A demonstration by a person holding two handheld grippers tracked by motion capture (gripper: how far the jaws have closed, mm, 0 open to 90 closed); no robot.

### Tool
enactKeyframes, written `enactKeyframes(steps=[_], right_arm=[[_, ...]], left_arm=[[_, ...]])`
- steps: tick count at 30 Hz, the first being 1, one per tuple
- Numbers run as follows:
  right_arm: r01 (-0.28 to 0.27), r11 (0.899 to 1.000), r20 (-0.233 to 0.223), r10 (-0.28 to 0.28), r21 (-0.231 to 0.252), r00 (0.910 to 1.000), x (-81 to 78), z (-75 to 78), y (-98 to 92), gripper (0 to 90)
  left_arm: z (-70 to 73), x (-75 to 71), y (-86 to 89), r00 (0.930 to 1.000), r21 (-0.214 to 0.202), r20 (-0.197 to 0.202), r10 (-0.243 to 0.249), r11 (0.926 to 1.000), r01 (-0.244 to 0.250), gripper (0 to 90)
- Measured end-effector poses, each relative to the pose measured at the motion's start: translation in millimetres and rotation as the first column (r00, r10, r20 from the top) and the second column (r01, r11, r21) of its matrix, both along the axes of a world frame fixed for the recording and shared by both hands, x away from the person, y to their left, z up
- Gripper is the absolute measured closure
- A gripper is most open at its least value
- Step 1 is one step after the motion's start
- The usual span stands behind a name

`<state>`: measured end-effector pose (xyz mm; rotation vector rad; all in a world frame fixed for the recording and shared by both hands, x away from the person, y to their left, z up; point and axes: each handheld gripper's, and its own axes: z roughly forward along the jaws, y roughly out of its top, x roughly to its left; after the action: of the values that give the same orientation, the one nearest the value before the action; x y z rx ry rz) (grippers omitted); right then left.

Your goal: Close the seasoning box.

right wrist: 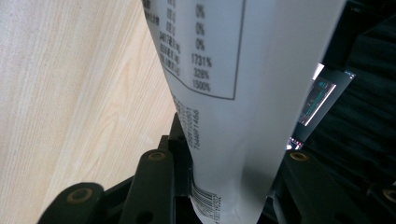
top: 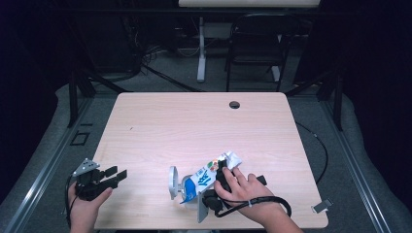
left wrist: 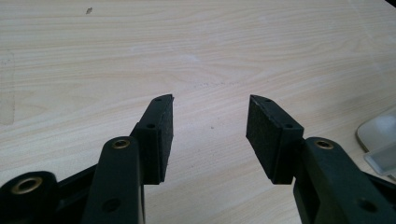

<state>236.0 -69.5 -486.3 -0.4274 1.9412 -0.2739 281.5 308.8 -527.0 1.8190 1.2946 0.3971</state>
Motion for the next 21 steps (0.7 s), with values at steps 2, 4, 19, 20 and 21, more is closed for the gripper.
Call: enactKeyframes(steps=[2, 4, 19, 20, 21], right_arm=[[-0.001, 1.0, -0.005, 0.001, 0.004, 1.0, 0.1, 0.1, -0.2, 68.2], [0.0, 1.0, -0.006, 0.0, 0.003, 1.0, 0.1, 0.1, -0.1, 68.4], [-0.009, 1.0, 0.001, 0.009, -0.003, 1.0, -1.0, 0.7, -0.5, 69.5], [-0.011, 1.0, 0.0, 0.011, 0.0, 0.9999, -0.9, 0.7, -0.6, 69.6], [-0.006, 1.0, 0.004, 0.006, -0.01, 1.0, -1.2, 1.3, -0.4, 69.7]], left_arm=[[0.0, 0.0, 0.0, 1.0, 0.0, 0.0, 0.0, 1.0, 0.0, 51.6], [0.1, -0.1, 0.0, 1.0, -0.001, 0.0, 0.0, 1.0, 0.0, 51.6], [-0.7, 0.2, 1.5, 1.0, -0.002, -0.006, 0.003, 1.0, -0.003, 51.6], [-0.7, 0.2, 1.5, 1.0, -0.001, -0.006, 0.003, 1.0, -0.003, 51.6], [-0.6, 0.2, 1.4, 1.0, -0.001, -0.006, 0.002, 1.0, -0.002, 51.6]])
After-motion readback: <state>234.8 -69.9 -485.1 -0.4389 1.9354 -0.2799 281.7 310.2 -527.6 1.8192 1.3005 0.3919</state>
